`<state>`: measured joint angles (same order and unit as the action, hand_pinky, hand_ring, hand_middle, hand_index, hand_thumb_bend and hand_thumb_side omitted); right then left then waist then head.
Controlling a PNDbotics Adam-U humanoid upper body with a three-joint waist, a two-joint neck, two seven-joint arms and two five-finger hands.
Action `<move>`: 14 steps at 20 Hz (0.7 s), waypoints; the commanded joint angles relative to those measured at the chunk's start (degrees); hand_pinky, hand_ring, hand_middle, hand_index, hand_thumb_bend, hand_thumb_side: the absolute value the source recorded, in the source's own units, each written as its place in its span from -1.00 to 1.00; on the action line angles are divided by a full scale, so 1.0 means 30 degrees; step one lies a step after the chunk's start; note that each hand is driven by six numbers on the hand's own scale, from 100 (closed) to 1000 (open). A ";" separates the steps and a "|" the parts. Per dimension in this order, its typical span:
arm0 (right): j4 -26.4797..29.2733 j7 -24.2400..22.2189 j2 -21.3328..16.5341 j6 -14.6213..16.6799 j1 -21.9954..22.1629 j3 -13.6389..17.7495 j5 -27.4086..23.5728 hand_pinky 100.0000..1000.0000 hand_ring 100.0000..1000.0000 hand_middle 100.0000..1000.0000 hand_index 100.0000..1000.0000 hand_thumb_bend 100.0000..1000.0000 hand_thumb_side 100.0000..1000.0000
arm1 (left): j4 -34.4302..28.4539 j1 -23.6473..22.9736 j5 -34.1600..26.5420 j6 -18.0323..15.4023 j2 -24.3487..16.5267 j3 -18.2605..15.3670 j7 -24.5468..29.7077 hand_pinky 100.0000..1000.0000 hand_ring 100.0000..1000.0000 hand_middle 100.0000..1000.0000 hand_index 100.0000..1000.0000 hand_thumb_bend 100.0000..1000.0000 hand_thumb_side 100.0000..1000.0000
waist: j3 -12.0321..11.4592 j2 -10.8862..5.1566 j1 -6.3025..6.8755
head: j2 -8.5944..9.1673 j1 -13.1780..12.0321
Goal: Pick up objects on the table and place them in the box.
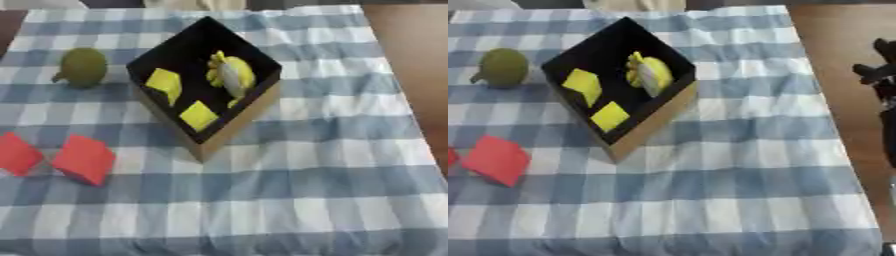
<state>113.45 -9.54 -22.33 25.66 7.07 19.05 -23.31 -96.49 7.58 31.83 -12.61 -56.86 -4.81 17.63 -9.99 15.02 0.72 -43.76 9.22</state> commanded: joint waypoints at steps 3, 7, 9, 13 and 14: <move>0.0381 0.0014 -0.0250 -0.0122 0.0010 0.0162 0.0067 0.66 1.00 -0.10 0.64 -1.00 0.09 | -0.0779 0.0166 0.0028 -0.0355 -0.1056 0.0163 0.0614 0.75 -1.00 0.56 0.80 0.10 -1.00 | -0.0158 -0.0551 0.0226 | -0.0081 0.0234; 0.0381 -0.0001 -0.0274 -0.0186 0.0050 0.0134 0.0016 0.66 1.00 -0.10 0.64 -1.00 0.09 | -0.1203 0.0311 0.0318 -0.0696 -0.1583 0.0649 0.1100 0.75 -1.00 0.52 0.82 0.24 -1.00 | -0.0347 -0.0655 0.0211 | -0.0116 0.0558; 0.0381 -0.0011 -0.0291 -0.0198 0.0064 0.0121 -0.0027 0.66 1.00 -0.10 0.64 -1.00 0.09 | -0.1456 0.0446 0.0573 -0.0956 -0.1853 0.0973 0.1376 0.75 -1.00 0.52 0.82 0.31 -1.00 | -0.0433 -0.0709 0.0188 | -0.0117 0.0615; 0.0381 -0.0059 -0.0278 -0.0245 0.0106 0.0093 -0.0090 0.67 1.00 -0.10 0.64 -1.00 0.09 | -0.1850 0.0692 0.0963 -0.1343 -0.2078 0.1427 0.1824 0.75 -1.00 0.53 0.82 0.36 -1.00 | -0.0532 -0.0785 0.0126 | -0.0118 0.0388; 0.0381 -0.0073 -0.0277 -0.0250 0.0114 0.0084 -0.0107 0.67 1.00 -0.10 0.64 -1.00 0.09 | -0.1915 0.0742 0.1011 -0.1415 -0.2110 0.1523 0.1938 0.75 -1.00 0.53 0.82 0.37 -1.00 | -0.0549 -0.0803 0.0107 | -0.0118 0.0296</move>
<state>113.45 -9.71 -22.26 25.03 7.50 19.01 -23.37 -101.38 9.11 34.50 -16.51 -60.50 -0.01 22.96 -11.54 14.19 0.72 -43.82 10.43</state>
